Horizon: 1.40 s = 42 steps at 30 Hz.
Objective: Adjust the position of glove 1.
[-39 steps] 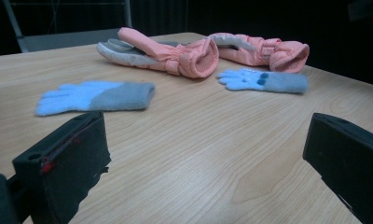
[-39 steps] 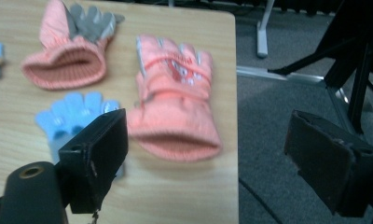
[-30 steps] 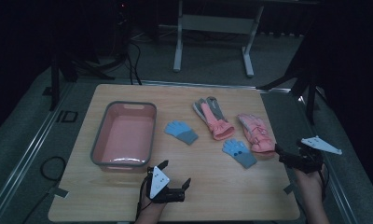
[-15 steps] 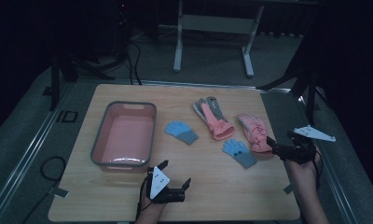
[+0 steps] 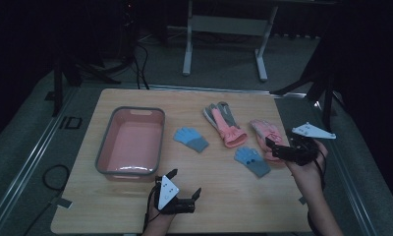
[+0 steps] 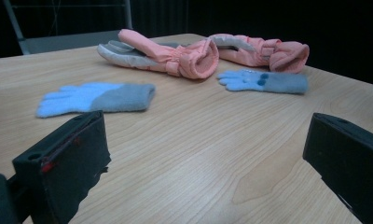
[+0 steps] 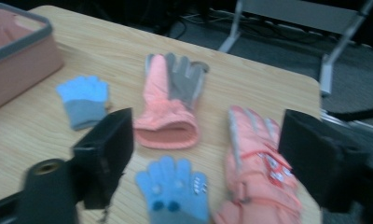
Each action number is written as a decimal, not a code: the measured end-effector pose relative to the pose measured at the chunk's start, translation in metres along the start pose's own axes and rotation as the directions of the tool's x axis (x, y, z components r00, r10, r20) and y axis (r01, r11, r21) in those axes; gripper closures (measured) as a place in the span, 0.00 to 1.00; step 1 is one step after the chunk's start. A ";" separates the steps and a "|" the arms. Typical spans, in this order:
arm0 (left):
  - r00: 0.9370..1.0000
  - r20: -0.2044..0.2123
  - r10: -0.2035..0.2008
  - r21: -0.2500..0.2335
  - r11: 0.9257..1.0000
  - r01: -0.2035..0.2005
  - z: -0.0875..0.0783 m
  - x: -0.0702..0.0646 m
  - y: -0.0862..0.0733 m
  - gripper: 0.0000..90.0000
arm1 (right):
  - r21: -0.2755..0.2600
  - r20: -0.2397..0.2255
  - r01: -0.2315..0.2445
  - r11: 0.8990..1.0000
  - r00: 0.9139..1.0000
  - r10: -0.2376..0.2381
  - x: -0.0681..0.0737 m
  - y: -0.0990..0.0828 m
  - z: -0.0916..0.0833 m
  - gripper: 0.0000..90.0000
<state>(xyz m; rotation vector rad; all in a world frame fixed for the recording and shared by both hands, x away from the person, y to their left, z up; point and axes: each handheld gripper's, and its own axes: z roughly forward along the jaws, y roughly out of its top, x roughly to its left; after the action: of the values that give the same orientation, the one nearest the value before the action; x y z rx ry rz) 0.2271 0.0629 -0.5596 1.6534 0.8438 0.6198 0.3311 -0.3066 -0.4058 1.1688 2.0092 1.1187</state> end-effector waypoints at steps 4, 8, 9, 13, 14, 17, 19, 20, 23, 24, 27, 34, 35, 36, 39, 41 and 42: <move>1.000 0.001 0.002 0.001 1.000 -0.002 0.000 0.000 0.000 0.00 | 0.031 -0.046 0.022 0.999 0.999 -0.020 0.010 0.008 0.015 0.24; 1.000 0.002 0.003 0.000 1.000 -0.003 0.000 0.000 0.000 0.00 | 0.056 -0.097 0.044 0.997 0.995 -0.038 0.019 0.014 0.033 0.29; 1.000 0.002 0.004 0.000 1.000 -0.004 0.000 0.000 0.000 0.00 | 0.060 -0.119 0.057 0.997 0.992 -0.049 0.022 0.015 0.038 0.30; 1.000 0.004 0.004 0.000 1.000 -0.004 0.000 0.000 0.000 0.00 | 0.072 -0.196 0.121 0.990 0.975 -0.105 0.034 0.016 0.056 0.35; 1.000 0.006 0.005 0.002 1.000 -0.005 0.000 0.000 0.000 0.00 | 0.074 -0.206 0.126 0.989 0.973 -0.108 0.038 0.016 0.059 0.36; 1.000 0.007 0.003 0.002 1.000 -0.003 0.000 0.000 0.000 0.00 | 0.079 -0.237 0.139 0.987 0.964 -0.117 0.046 0.016 0.069 0.39; 1.000 0.005 0.006 -0.002 1.000 -0.006 0.000 0.000 0.000 0.00 | 0.085 -0.257 0.155 0.984 0.958 -0.129 0.052 0.017 0.076 0.41; 1.000 0.009 0.009 -0.003 1.000 -0.009 -0.001 0.000 0.000 0.00 | 0.089 -0.268 0.160 0.983 0.955 -0.131 0.055 0.018 0.080 0.43; 1.000 0.002 0.013 -0.008 1.000 -0.013 -0.001 -0.001 0.000 0.00 | 0.092 -0.301 0.171 0.981 0.944 -0.136 0.062 0.019 0.091 0.44; 1.000 0.003 0.017 -0.009 1.000 -0.017 0.000 -0.001 0.000 0.00 | 0.098 -0.309 0.173 0.980 0.942 -0.135 0.064 0.020 0.095 0.44; 1.000 0.007 0.014 -0.006 1.000 -0.014 0.000 -0.001 0.000 0.00 | 0.100 -0.341 0.179 0.979 0.930 -0.135 0.071 0.022 0.106 0.47; 1.000 0.005 0.024 -0.004 1.000 -0.024 0.000 -0.001 0.000 0.00 | 0.143 -0.408 0.192 0.971 0.905 -0.119 0.087 0.022 0.142 0.62; 1.000 0.005 0.023 -0.006 1.000 -0.023 0.000 -0.002 0.000 0.00 | 0.148 -0.408 0.195 0.970 0.905 -0.120 0.089 0.022 0.146 0.62; 1.000 0.004 0.022 -0.008 1.000 -0.022 0.000 -0.002 0.000 0.00 | 0.155 -0.415 0.196 0.968 0.903 -0.116 0.093 0.021 0.152 0.62; 1.000 0.006 0.022 -0.007 1.000 -0.022 0.000 -0.002 0.000 0.00 | 0.151 -0.416 0.208 0.966 0.900 -0.128 0.099 0.020 0.164 0.62; 1.000 0.007 0.021 -0.008 1.000 -0.021 0.000 -0.002 0.000 0.00 | 0.148 -0.419 0.210 0.966 0.899 -0.131 0.103 0.019 0.172 0.65; 1.000 0.006 0.020 -0.009 1.000 -0.020 -0.001 -0.002 0.000 0.00 | 0.150 -0.417 0.210 0.966 0.899 -0.131 0.105 0.019 0.177 0.67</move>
<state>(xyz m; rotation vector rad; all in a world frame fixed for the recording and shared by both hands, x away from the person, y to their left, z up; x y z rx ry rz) 0.2256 0.0620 -0.5598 1.6563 0.8204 0.6312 0.4274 -0.1414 -0.4831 0.8732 2.5321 1.1686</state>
